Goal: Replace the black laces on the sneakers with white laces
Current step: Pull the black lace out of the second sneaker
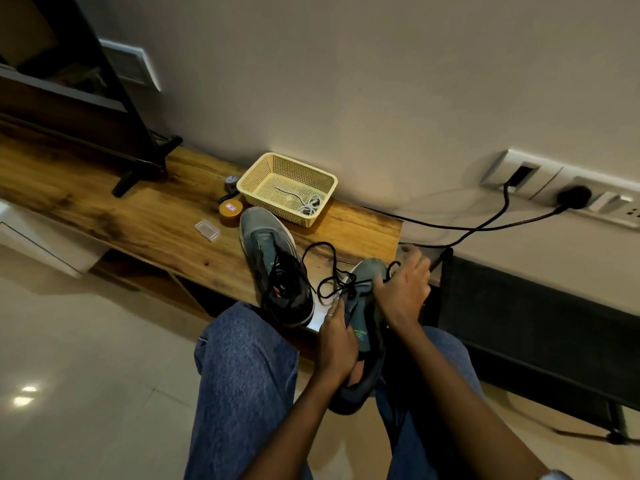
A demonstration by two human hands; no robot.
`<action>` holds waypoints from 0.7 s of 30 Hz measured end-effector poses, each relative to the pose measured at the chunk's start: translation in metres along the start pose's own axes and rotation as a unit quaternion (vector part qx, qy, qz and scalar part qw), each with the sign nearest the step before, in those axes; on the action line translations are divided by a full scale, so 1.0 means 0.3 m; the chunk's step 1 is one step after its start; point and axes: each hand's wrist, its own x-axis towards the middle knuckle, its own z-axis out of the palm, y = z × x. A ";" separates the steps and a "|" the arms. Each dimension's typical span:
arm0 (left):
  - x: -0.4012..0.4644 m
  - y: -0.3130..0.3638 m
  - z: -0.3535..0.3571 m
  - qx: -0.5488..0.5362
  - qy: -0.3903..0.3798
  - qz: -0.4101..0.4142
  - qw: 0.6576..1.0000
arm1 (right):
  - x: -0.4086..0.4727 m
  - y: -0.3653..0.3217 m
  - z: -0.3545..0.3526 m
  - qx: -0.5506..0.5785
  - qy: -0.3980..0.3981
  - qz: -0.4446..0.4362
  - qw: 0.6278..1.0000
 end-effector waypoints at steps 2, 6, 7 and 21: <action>0.002 0.001 0.003 -0.006 0.003 -0.001 1.000 | 0.007 -0.017 -0.002 -0.062 -0.048 -0.082 0.994; 0.000 0.002 0.003 -0.005 0.002 -0.004 1.000 | 0.011 -0.026 0.038 -0.254 -0.167 -0.192 0.933; -0.001 0.004 0.002 -0.008 0.002 -0.005 1.000 | 0.020 -0.025 0.044 -0.270 -0.162 -0.195 0.929; -0.002 0.021 -0.006 0.010 0.008 -0.015 1.000 | 0.143 0.029 -0.023 0.049 -0.112 -0.073 0.990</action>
